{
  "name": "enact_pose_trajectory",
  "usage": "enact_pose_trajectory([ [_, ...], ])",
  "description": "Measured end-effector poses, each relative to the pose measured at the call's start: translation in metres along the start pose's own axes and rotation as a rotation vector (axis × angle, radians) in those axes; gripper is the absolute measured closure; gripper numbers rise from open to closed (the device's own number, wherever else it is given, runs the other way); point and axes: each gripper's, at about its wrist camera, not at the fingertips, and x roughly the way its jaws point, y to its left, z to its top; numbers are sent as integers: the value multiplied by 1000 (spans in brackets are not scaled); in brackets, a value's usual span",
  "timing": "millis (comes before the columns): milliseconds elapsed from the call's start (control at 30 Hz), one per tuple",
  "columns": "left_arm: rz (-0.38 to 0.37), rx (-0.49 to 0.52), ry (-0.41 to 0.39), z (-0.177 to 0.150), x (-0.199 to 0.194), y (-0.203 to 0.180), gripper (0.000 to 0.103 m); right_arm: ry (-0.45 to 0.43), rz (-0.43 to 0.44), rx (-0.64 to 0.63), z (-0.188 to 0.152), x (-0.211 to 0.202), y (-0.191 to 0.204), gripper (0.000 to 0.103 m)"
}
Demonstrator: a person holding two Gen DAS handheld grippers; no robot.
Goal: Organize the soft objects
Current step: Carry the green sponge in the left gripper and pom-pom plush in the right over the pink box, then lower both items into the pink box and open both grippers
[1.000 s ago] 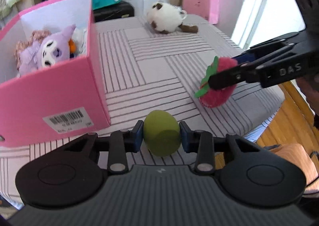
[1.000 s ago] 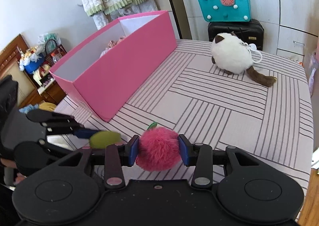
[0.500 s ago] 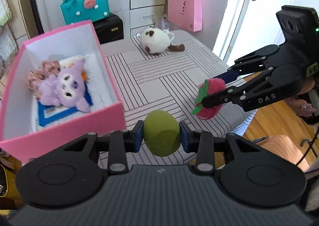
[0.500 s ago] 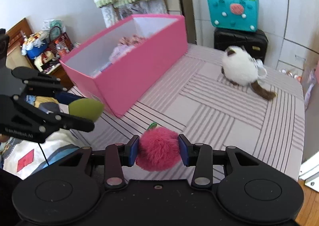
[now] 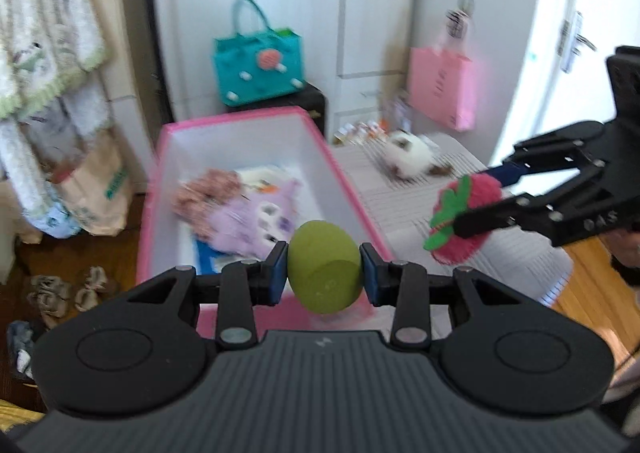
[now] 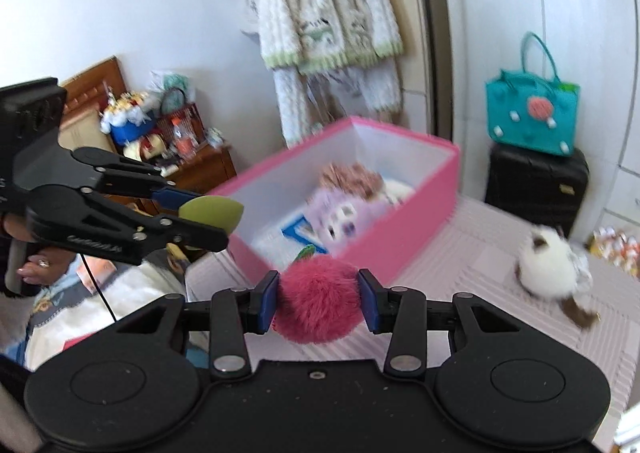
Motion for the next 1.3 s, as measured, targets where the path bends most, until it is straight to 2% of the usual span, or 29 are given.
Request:
enact_pose_trajectory([
  [133,63,-5,-48,16,15,15,66,-44,7,-1,24,21,-3,56],
  [300,51,-41,-45,44,57,32,66,-57,-54,18,55,60,-15,56],
  [400,55,-66,-63,47,86,39,65,-57,-106,27,72,81,-28,56],
  [500,47,-103,36,48,121,47,65,-56,-172,18,81,102,-39,56],
  [600,-18,-191,82,57,146,63,65,-34,-173,41,90,122,-51,56],
  [667,-22,-200,92,64,157,66,65,-23,-171,46,96,134,-57,56],
  [767,22,-197,123,70,172,70,65,-11,-227,29,103,152,-64,56],
  [833,1,-229,162,71,182,75,65,-5,-268,20,102,159,-69,56],
  [900,-29,-297,202,68,189,84,65,0,-270,12,99,162,-72,56],
  [967,-42,-315,190,69,193,88,65,5,-249,16,97,165,-76,56],
  [1067,-5,-272,172,68,198,86,65,6,-235,13,97,169,-80,56],
  [1167,17,-266,180,67,199,88,55,20,-233,19,98,175,-83,56],
  [1233,55,-235,168,67,196,88,41,25,-230,23,98,177,-86,56],
  [1300,91,-168,154,67,191,84,39,25,-219,37,100,178,-89,56],
])
